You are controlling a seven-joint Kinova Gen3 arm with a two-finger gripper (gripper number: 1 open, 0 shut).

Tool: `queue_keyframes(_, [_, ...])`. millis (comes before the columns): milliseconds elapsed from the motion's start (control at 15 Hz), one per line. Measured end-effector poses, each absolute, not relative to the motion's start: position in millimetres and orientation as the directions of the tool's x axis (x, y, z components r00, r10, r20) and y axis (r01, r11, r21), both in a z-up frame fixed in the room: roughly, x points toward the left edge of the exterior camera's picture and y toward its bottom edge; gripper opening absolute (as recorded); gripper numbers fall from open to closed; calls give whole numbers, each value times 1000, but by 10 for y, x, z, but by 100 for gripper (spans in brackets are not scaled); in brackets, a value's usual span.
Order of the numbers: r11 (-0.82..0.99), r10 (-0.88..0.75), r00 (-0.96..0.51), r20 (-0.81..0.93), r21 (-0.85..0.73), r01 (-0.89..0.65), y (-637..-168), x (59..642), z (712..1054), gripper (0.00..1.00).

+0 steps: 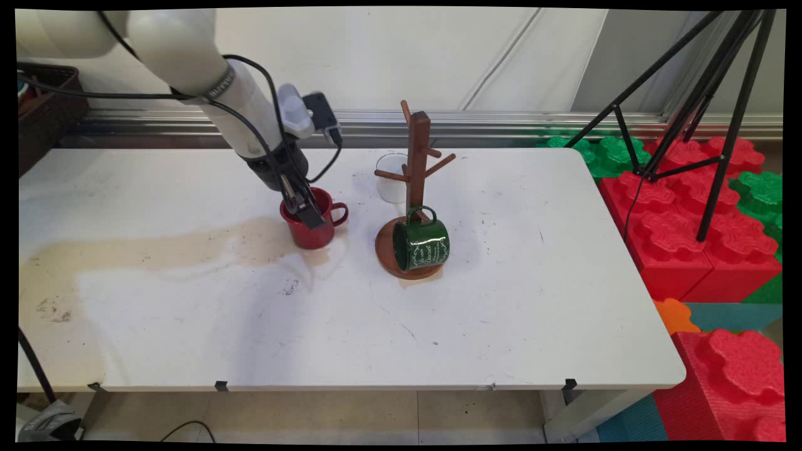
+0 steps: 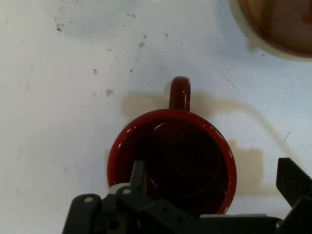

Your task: Pick up the green mug from the rack

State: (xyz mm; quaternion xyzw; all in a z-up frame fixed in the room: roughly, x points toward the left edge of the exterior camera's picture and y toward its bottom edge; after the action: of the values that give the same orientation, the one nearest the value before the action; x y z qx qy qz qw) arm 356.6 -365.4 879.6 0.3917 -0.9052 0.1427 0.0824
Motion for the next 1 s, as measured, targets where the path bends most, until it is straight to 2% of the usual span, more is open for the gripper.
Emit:
queue_keyframes(333, [621, -681, -653, 330, -213, -755, -3440, 3600, 9025, 100])
queue_keyframes(1000, [586, -645, -606, 465, -209, -783, -2696, 3624, 9461, 100])
